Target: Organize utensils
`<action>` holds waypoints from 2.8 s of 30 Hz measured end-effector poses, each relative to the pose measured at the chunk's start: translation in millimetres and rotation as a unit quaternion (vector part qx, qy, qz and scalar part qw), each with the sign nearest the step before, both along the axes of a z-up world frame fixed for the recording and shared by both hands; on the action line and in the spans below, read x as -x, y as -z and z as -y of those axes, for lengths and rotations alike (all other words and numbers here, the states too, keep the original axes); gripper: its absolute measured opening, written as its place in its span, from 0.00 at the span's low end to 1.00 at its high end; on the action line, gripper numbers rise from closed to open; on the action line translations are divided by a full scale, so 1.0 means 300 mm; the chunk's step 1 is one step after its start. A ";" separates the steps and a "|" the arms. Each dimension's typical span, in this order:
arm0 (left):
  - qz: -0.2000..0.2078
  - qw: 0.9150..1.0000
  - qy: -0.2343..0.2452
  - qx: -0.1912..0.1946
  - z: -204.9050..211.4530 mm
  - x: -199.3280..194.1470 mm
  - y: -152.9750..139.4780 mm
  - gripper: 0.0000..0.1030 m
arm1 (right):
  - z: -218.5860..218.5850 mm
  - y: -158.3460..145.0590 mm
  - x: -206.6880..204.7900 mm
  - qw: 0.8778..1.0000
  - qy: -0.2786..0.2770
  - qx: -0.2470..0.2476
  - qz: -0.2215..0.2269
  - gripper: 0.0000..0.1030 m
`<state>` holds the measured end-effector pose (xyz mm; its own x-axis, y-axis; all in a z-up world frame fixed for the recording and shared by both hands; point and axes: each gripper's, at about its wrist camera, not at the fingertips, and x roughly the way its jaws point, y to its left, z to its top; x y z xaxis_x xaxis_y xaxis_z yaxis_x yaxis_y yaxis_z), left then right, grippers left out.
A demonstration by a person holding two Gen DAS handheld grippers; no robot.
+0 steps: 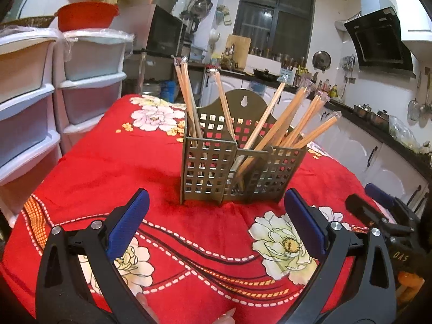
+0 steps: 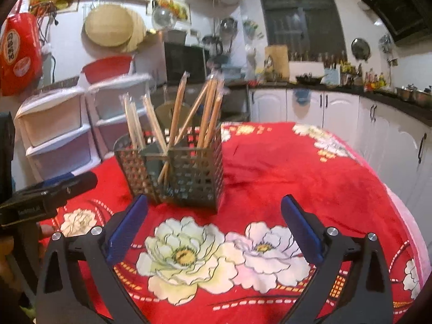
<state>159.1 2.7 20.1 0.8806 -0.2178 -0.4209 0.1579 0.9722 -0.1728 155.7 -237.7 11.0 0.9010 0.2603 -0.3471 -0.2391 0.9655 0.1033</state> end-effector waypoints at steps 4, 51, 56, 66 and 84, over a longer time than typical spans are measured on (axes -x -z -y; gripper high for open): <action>0.005 1.000 0.004 0.001 0.004 -0.002 0.017 0.89 | 0.002 0.009 -0.002 1.000 -0.001 -0.001 0.012 0.94; -0.001 1.000 -0.020 0.007 -0.012 -0.017 0.067 0.89 | -0.012 0.031 -0.007 1.000 -0.002 0.008 0.004 0.94; -0.001 1.000 -0.020 0.008 -0.012 -0.017 0.068 0.89 | -0.008 0.035 -0.007 1.000 -0.001 0.006 0.003 0.94; -0.002 1.000 -0.020 0.009 -0.017 -0.016 0.068 0.89 | -0.006 0.037 -0.006 1.000 -0.001 0.007 0.002 0.94; -0.002 1.000 -0.020 0.008 -0.018 -0.017 0.068 0.89 | -0.006 0.041 -0.007 1.000 -0.002 0.007 0.001 0.94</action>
<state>164.1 8.0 -0.3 0.8868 -0.1884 -0.4220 0.1174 0.9750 -0.1886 158.0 -236.0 -1.3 0.9005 0.2584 -0.3498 -0.2426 0.9660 0.0893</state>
